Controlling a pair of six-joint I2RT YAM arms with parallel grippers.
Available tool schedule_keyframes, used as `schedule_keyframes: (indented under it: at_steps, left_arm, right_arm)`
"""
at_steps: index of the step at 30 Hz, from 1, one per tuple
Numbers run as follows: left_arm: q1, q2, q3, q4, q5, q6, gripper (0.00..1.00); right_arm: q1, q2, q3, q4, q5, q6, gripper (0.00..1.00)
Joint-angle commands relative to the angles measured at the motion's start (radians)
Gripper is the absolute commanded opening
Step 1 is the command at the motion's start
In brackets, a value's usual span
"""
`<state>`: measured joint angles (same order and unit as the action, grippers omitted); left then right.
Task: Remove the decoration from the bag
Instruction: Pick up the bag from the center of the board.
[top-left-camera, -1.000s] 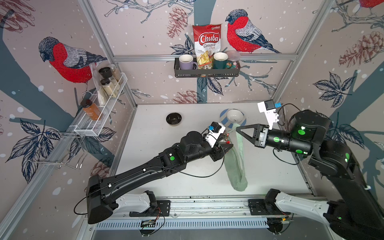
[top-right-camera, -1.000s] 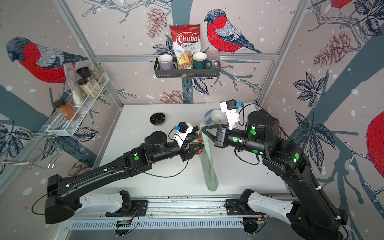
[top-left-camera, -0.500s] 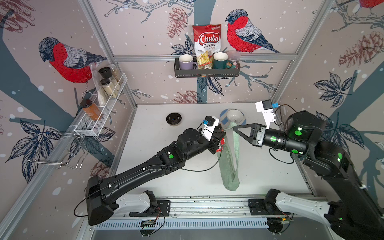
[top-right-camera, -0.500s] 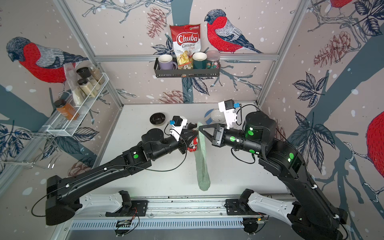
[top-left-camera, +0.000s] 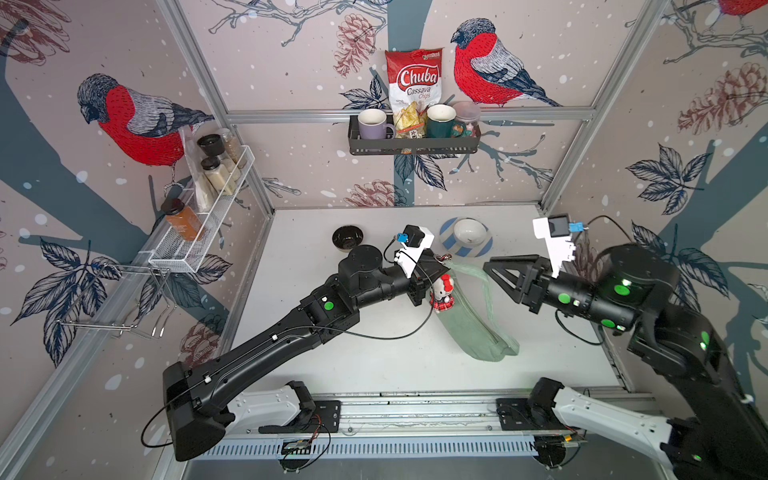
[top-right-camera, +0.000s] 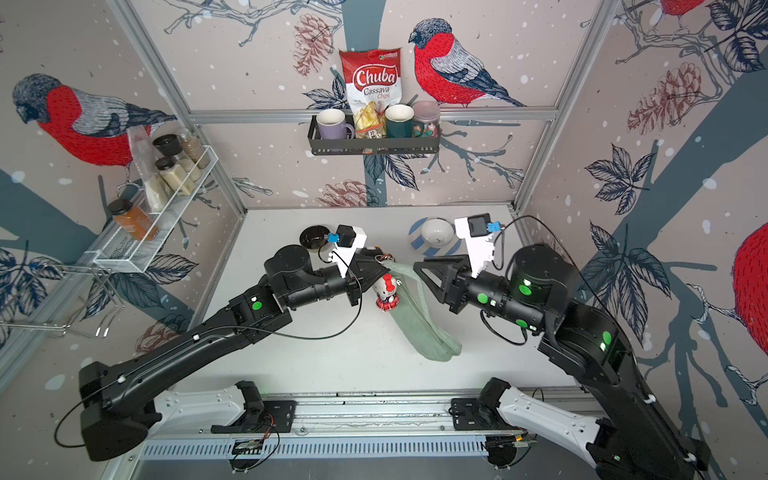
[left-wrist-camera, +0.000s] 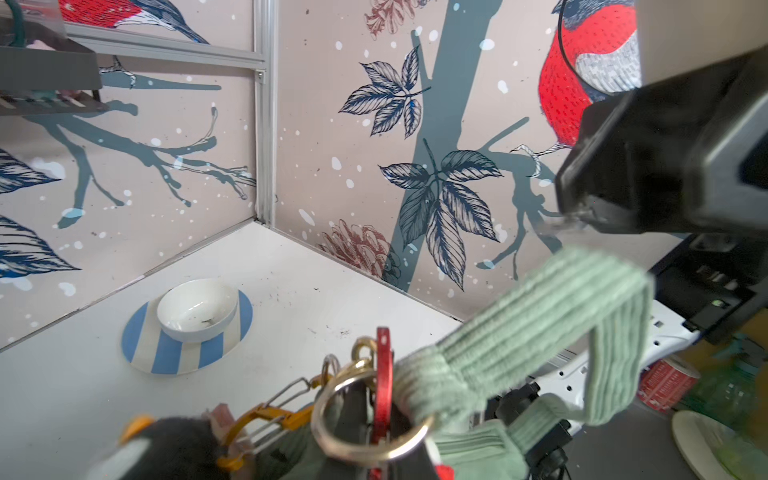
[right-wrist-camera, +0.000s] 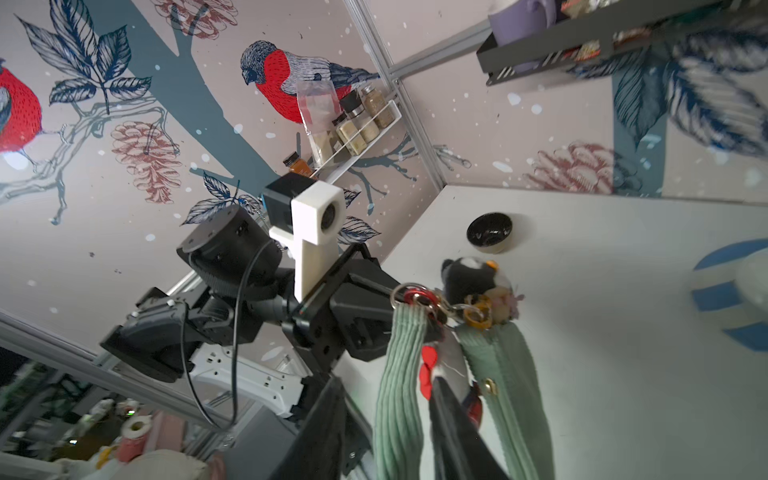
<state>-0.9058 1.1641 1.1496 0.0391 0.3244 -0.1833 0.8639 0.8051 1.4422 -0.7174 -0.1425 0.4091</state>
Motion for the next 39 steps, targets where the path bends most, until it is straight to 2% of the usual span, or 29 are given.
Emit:
schedule_keyframes:
  at_steps: [1, 4, 6, 8, 11, 13, 15, 17, 21, 23, 26, 29, 39]
  left_arm:
    - [0.057, 0.006, 0.047, -0.013, 0.198, 0.001, 0.00]
    - [0.104, 0.014, 0.080, -0.048, 0.307, 0.006, 0.00]
    - [0.125, 0.023, 0.109, -0.087, 0.377, 0.020, 0.00]
    - [0.145, 0.034, 0.131, -0.110, 0.449, 0.025, 0.00]
    - [0.170, 0.052, 0.158, -0.131, 0.551, 0.026, 0.00]
    - [0.183, 0.071, 0.180, -0.157, 0.602, 0.024, 0.00]
    - [0.192, 0.086, 0.197, -0.177, 0.632, 0.013, 0.00]
    - [0.198, 0.099, 0.204, -0.168, 0.658, -0.018, 0.00]
    - [0.198, 0.117, 0.199, -0.136, 0.689, -0.090, 0.00]
    - [0.198, 0.121, 0.183, -0.087, 0.712, -0.145, 0.01]
    - [0.197, 0.123, 0.177, -0.055, 0.741, -0.179, 0.01]
    - [0.196, 0.118, 0.184, -0.112, 0.722, -0.142, 0.01]
    - [0.197, 0.147, 0.203, -0.174, 0.715, -0.115, 0.00]
  right_arm:
    - [0.000, -0.059, -0.062, 0.079, 0.113, -0.221, 0.42]
    - [0.000, -0.066, -0.065, 0.047, 0.181, -0.282, 0.43]
    - [0.000, -0.058, -0.071, 0.036, 0.173, -0.317, 0.44]
    - [-0.001, -0.044, -0.079, 0.044, 0.119, -0.362, 0.46]
    - [0.005, -0.036, -0.100, 0.088, -0.025, -0.466, 0.48]
    - [0.021, -0.049, -0.142, 0.141, -0.084, -0.585, 0.48]
    - [0.054, -0.073, -0.206, 0.214, -0.080, -0.731, 0.43]
    - [0.114, -0.091, -0.275, 0.314, -0.022, -0.908, 0.40]
    - [0.241, -0.033, -0.329, 0.482, 0.240, -1.170, 0.49]
    - [0.256, 0.021, -0.302, 0.492, 0.286, -1.246, 0.55]
    - [0.257, 0.051, -0.296, 0.513, 0.278, -1.328, 0.60]
    - [0.240, 0.057, -0.300, 0.530, 0.233, -1.369, 0.65]
    - [0.236, 0.074, -0.289, 0.499, 0.153, -1.362, 0.58]
